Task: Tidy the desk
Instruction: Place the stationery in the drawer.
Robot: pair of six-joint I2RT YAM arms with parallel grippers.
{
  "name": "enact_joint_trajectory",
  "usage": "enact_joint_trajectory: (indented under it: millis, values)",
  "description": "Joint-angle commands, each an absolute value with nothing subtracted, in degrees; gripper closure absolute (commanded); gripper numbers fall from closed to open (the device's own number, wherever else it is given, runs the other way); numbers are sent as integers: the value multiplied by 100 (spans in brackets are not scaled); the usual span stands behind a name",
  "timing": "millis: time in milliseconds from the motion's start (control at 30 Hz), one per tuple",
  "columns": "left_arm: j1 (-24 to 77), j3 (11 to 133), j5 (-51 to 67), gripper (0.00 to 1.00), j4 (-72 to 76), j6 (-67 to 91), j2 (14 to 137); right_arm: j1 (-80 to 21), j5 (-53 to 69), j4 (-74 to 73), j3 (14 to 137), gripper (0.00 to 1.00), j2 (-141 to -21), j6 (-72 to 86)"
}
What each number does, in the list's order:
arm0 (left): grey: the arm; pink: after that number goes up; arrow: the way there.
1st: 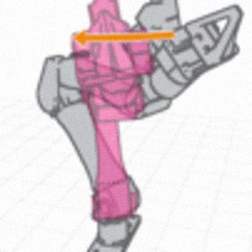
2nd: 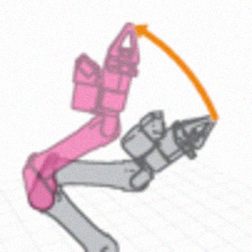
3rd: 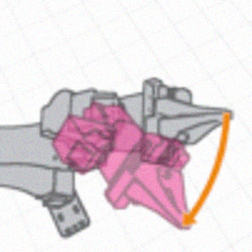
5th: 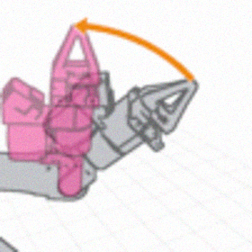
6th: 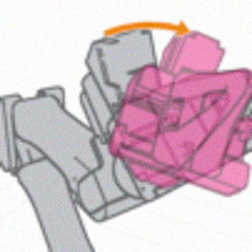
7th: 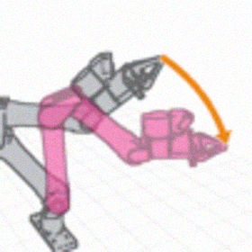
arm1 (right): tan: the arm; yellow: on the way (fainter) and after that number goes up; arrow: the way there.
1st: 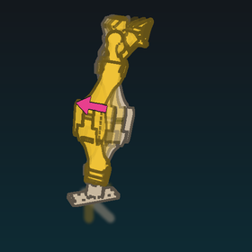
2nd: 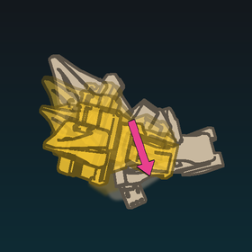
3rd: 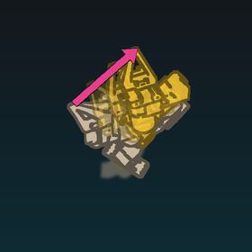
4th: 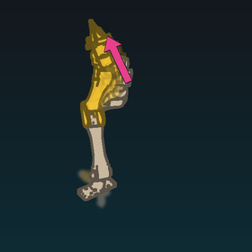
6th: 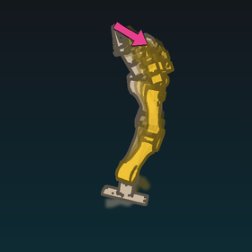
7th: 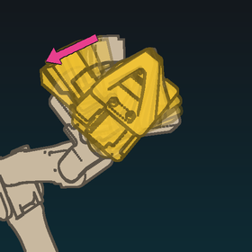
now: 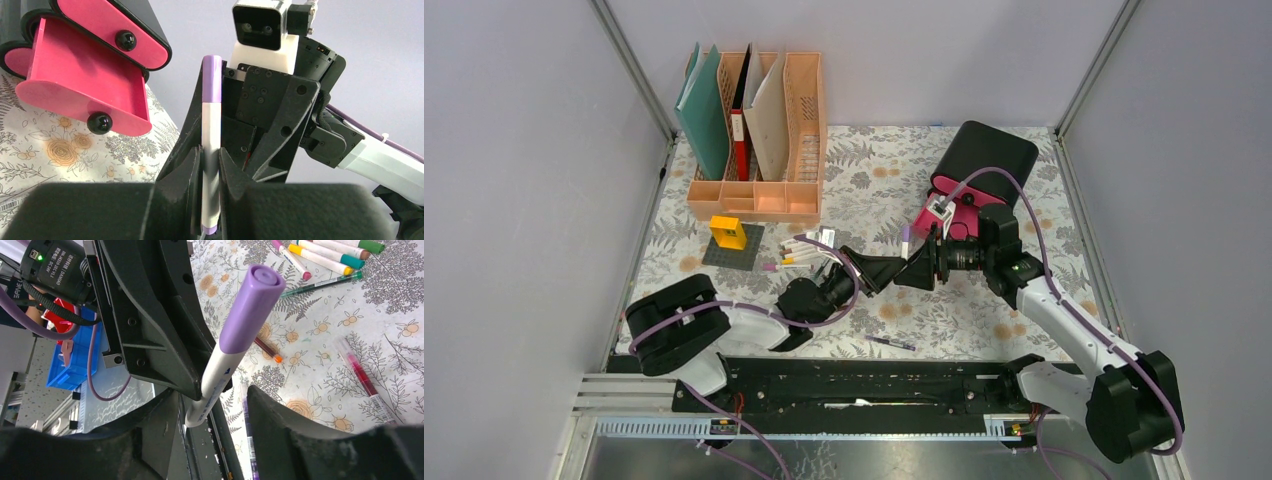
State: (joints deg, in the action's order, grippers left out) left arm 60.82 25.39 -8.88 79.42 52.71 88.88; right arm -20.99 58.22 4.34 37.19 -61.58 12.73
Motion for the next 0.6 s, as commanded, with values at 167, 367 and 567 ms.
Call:
enact_joint_trajectory:
  millis: [167, 367, 567]
  values:
    - [6126, 2753, -953, 100, 8623, 5185, 8939, -2085, 6004, 697, 3747, 74, -6251, 1347]
    - [6126, 2678, -967, 76, 8236, 4955, 8606, -2087, 5969, 348, 3885, 96, -6241, 1026]
    - [6126, 2553, -1130, 27, 6874, 4417, 7720, -2084, 5731, -405, 4125, 100, -6130, 282]
